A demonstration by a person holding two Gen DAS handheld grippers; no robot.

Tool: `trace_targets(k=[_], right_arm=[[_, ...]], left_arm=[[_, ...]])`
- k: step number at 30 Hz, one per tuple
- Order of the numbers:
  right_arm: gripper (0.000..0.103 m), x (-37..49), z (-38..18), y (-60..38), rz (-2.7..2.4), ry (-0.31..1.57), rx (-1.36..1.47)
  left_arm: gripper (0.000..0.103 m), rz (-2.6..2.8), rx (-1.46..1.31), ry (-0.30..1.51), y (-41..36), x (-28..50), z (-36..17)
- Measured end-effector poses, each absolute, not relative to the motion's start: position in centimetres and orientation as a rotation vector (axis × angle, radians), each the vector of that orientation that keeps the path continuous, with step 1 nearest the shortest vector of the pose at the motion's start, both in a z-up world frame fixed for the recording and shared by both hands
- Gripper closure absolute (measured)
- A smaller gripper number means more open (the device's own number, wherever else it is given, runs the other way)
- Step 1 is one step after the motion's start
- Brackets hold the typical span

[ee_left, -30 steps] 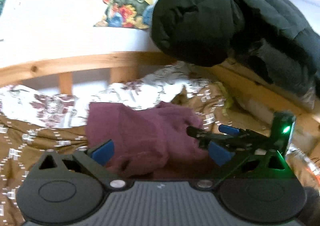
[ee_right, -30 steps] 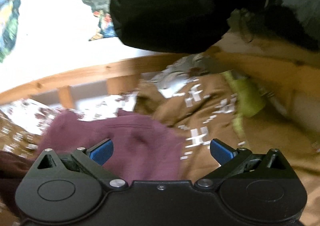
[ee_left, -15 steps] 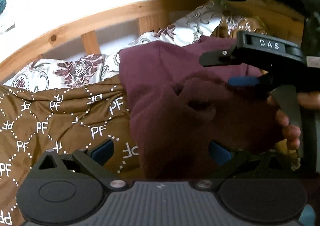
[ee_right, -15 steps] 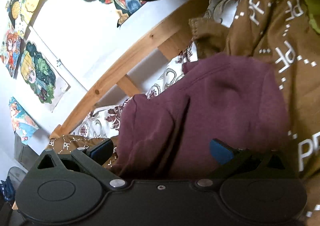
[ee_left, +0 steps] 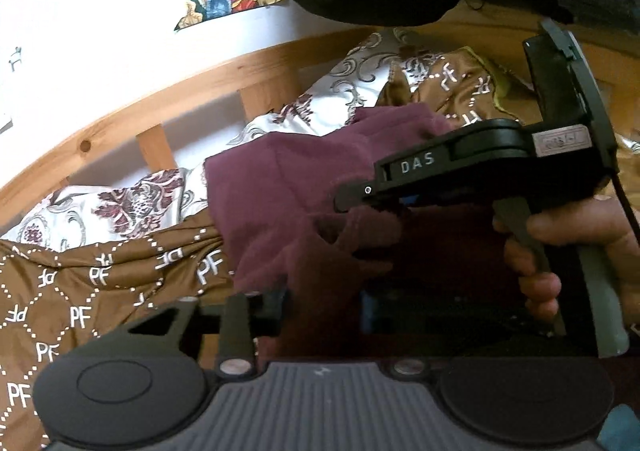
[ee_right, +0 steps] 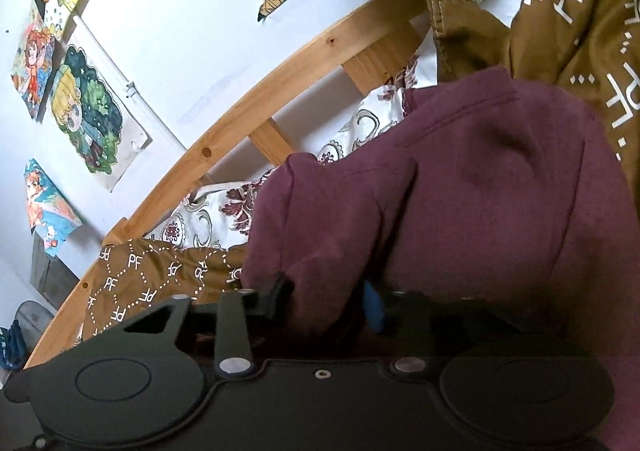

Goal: Fold small clothes

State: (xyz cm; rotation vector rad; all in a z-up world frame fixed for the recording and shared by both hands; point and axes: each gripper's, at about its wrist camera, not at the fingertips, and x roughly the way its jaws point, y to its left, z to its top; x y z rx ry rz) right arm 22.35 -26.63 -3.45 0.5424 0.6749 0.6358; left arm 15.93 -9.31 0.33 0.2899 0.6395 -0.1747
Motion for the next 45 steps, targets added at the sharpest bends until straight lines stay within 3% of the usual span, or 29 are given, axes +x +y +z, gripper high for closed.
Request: trace_targets(k=[3,14,37,40,43,45], right_arm=[[0.088,22.0,-2.9,-27.0,0.636,0.624,0.544],[0.09,19.7,1.8,-30.4,0.557,0.444,0.376],[0.09,16.6,-1.3,-35.5,0.284,0.615,0.353],[0.089,16.4,-1.6,-35.8,0.273,0.63,0.363],[0.085,16.4,-1.5,-35.9,0.261,0.634,0.356],[0.081,16.5,-1.5,-36.0,0.254,0.636,0.353]], left_arm=[[0.08,-0.2,0.237,0.635,-9.3,15.9,0.8],[0.082,-0.342,0.153,0.605,-12.2,16.3,1.4],[0.078,-0.423,0.039,0.687,-15.2,15.6,-1.5],[0.069,-0.429,0.046,0.686,-15.3,15.2,-1.3],[0.037,-0.474,0.008,0.676,-14.7,14.5,-0.8],[0.027,-0.504,-0.043,0.669,-14.1,14.0,-0.4]])
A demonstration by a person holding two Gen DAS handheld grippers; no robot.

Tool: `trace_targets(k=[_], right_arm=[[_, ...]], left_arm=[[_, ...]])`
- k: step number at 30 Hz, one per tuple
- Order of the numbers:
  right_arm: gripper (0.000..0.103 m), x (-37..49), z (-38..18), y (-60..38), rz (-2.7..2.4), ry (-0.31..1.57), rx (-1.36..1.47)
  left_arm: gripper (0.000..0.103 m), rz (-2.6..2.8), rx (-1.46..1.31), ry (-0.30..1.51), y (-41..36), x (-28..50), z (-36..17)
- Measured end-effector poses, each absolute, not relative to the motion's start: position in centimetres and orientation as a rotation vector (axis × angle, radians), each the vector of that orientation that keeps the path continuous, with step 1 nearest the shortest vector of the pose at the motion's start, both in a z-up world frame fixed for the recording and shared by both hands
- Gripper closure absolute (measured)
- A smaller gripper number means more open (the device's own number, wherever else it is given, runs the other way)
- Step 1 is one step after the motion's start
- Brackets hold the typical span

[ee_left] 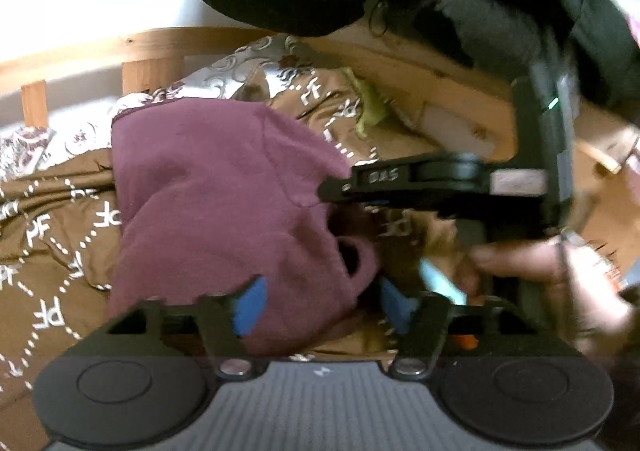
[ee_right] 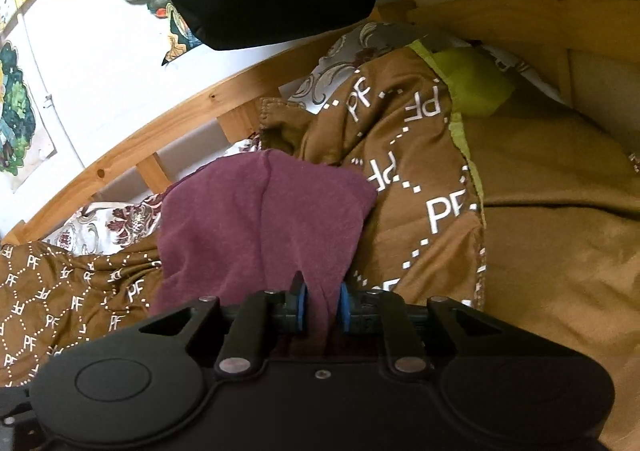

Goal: Fold small clothes

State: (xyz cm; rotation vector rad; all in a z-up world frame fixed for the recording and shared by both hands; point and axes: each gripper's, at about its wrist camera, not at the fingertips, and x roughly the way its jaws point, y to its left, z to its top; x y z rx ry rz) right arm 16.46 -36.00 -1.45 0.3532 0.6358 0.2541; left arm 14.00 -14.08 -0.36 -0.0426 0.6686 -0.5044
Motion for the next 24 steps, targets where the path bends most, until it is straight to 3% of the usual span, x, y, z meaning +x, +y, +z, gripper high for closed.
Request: trace_targets(k=[5,7,9,12,14,24], right_arm=[[0.069,16.5,-1.4,-36.3,0.244,0.631,0.35],[0.055,16.5,-1.2,-36.5,0.253,0.622,0.354],[0.027,16.6,-0.9,-36.8,0.272,0.608,0.37],[0.006,16.5,-0.4,-36.9,0.301,0.586,0.383],[0.001,16.5,-0.2,-36.5,0.326,0.589,0.362],[0.001,17.0,-0.9,-33.0,0.357,0.723,-0.046]], left_arm=[[0.009,-0.466,-0.114,0.625,-12.0,13.2,1.1],[0.003,-0.407,-0.158,0.598,-10.9,13.2,1.6],[0.001,-0.333,-0.214,0.568,-9.7,13.3,1.9],[0.001,-0.204,-0.255,0.574,-8.5,14.0,1.7],[0.001,-0.132,-0.278,0.604,-7.8,14.5,1.2],[0.001,0.021,-0.292,0.798,-6.6,16.1,-2.7]])
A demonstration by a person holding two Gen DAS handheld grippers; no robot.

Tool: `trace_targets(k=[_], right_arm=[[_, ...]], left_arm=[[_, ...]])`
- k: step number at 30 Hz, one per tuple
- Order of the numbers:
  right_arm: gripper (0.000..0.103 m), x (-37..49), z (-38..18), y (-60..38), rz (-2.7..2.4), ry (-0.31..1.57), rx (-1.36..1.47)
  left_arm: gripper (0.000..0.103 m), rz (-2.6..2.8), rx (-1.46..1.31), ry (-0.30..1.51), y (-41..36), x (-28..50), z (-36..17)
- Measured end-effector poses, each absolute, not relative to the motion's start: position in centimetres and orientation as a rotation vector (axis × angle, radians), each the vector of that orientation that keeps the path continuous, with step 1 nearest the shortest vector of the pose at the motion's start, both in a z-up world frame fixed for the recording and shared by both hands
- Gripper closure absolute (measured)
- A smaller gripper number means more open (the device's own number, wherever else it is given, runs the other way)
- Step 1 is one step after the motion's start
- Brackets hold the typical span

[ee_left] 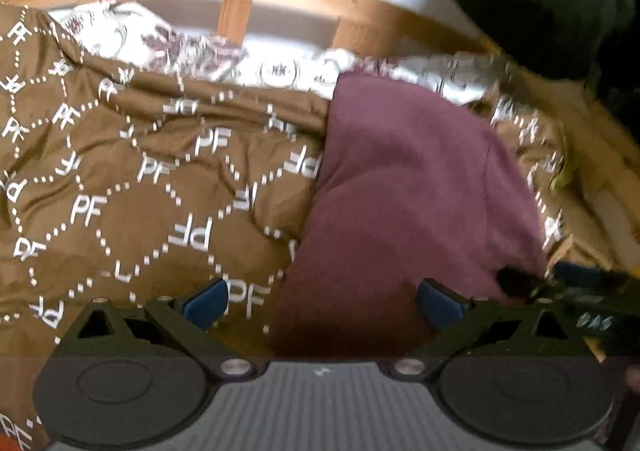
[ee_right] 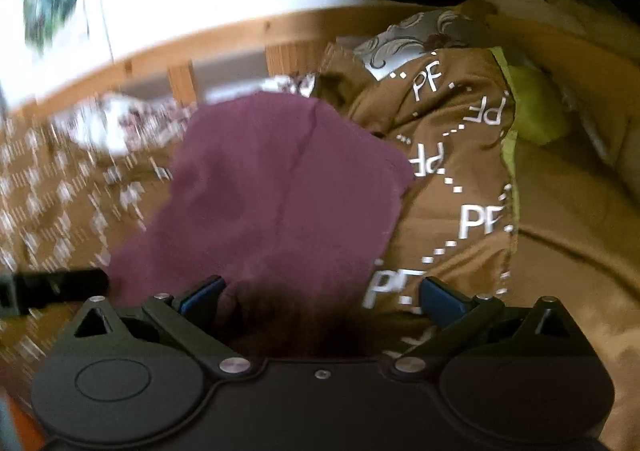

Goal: Fold small clothes
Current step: 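Pinch and tuck the bundle edge with the right gripper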

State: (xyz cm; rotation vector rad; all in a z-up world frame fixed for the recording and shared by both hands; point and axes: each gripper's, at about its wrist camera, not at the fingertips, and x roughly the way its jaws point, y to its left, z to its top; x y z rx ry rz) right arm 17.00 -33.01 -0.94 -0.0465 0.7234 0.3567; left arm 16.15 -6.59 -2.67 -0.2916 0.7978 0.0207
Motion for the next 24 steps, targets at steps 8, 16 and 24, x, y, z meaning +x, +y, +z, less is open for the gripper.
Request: trace_targets(k=[8,16,24], right_arm=[[0.001,17.0,-0.8,-34.3,0.379,0.685,0.011],[0.004,18.3,-1.1,-36.8,0.344,0.487,0.321],[0.064,22.0,-2.3,-35.8,0.286,0.516,0.304]], left_arm=[[0.001,0.02,-0.283,0.821,-7.2,16.2,-4.0],[0.0,0.027,-0.267,0.813,-7.5,16.1,-4.3],[0.0,0.02,-0.243,0.808,-7.7,16.0,-4.6]])
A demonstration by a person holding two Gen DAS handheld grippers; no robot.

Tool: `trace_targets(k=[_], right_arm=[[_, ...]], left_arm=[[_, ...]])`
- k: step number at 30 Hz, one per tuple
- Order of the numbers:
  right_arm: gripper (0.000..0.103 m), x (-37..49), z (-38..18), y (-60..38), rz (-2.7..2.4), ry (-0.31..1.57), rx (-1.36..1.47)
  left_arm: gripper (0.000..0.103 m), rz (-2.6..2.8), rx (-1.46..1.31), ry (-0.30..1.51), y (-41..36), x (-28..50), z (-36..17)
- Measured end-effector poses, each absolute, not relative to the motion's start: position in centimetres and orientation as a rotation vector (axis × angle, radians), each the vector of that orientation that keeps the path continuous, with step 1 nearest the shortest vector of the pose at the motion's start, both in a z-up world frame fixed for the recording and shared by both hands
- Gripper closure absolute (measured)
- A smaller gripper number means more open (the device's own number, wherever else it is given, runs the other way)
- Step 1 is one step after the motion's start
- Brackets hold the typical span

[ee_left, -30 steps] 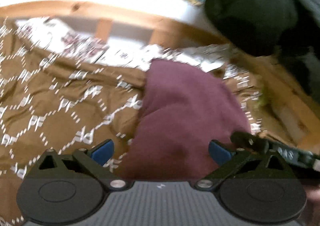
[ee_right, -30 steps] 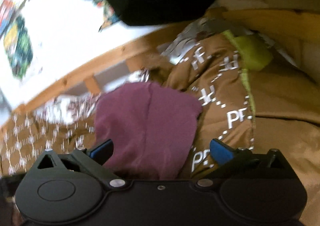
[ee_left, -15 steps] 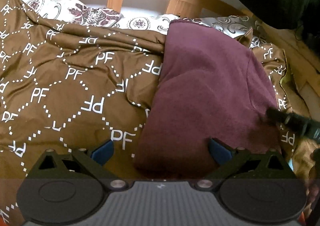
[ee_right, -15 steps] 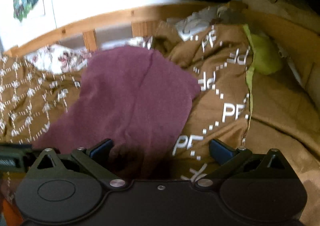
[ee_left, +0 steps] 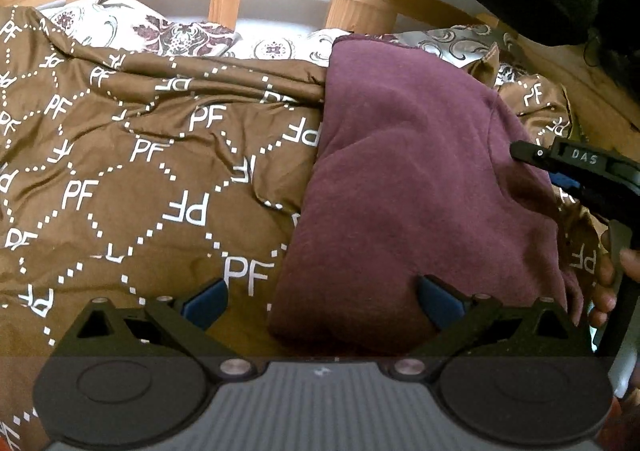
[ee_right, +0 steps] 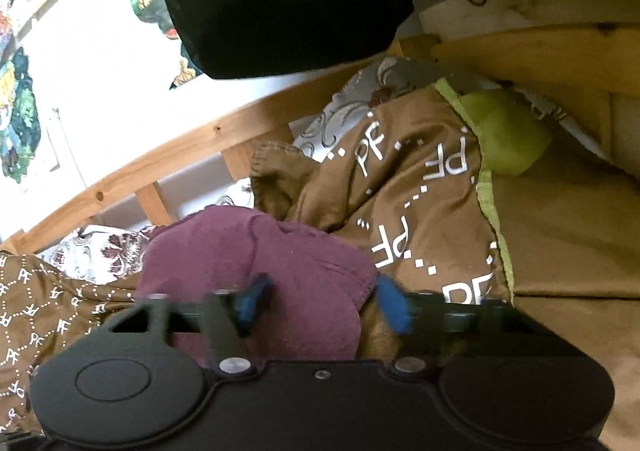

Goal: Fold small clothes
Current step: 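Pinch and tuck the bundle edge with the right gripper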

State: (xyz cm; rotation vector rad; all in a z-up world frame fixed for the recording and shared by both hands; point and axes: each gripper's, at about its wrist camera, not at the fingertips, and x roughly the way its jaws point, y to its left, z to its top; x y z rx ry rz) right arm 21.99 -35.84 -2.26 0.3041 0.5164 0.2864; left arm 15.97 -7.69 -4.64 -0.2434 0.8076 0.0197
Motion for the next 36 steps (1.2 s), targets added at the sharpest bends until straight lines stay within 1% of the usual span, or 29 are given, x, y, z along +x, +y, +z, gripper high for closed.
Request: trace_targets(k=[1,2,3,6,9,13,16,20,22,24,25,27,30,33,36], right_arm=[[0.069,21.9,-2.3,-35.5,0.287,0.509,0.279],[0.077,21.7,-2.3,-35.2,0.296,0.496,0.249],[0.083,21.3,-2.2,-34.7,0.302,0.478,0.214],[0.087,19.8,-1.4,-32.0,0.3,0.39,-0.023],[0.088,18.0,-1.1,-29.4,0.345,0.302,-0.203],[0.088,18.0,-1.2,-28.7,0.332,0.274,-0.27],[0.088,19.6,-1.4,-30.0,0.298,0.288,-0.237],[0.088,21.7,-2.1,-32.2,0.303,0.345,-0.104],[0.082,22.2,-2.3,-32.7,0.31,0.362,-0.06],[0.073,22.6,-2.4,-33.3,0.315,0.378,-0.004],[0.071,22.8,-2.4,-33.6,0.318,0.384,0.024],[0.06,23.3,-2.6,-34.2,0.323,0.406,0.088],[0.049,24.0,-3.2,-35.2,0.331,0.441,0.186],[0.043,24.6,-3.8,-36.0,0.352,0.476,0.284],[0.041,24.9,-4.2,-36.5,0.37,0.485,0.333]], left_arm=[[0.0,0.019,-0.248,0.809,-7.7,16.0,-4.8],[0.0,0.019,-0.252,0.812,-7.6,16.0,-4.9],[0.0,0.018,-0.254,0.816,-7.6,16.1,-4.9],[0.0,0.015,-0.268,0.826,-7.5,16.2,-5.1],[0.0,0.014,-0.28,0.833,-7.4,16.2,-5.2],[0.0,0.014,-0.269,0.832,-7.6,16.2,-5.1],[0.0,0.011,-0.274,0.836,-7.5,16.3,-5.0],[0.0,0.005,-0.272,0.84,-7.4,16.3,-5.0],[0.0,0.003,-0.273,0.843,-7.3,16.2,-4.9],[0.0,0.002,-0.278,0.845,-7.2,16.3,-4.9],[0.0,0.003,-0.279,0.846,-7.3,16.3,-4.9],[0.0,0.002,-0.277,0.846,-7.3,16.3,-4.9],[0.0,0.002,-0.277,0.845,-7.3,16.4,-5.0],[0.0,0.0,-0.281,0.845,-7.3,16.5,-5.0],[0.0,-0.001,-0.287,0.845,-7.3,16.5,-5.1]])
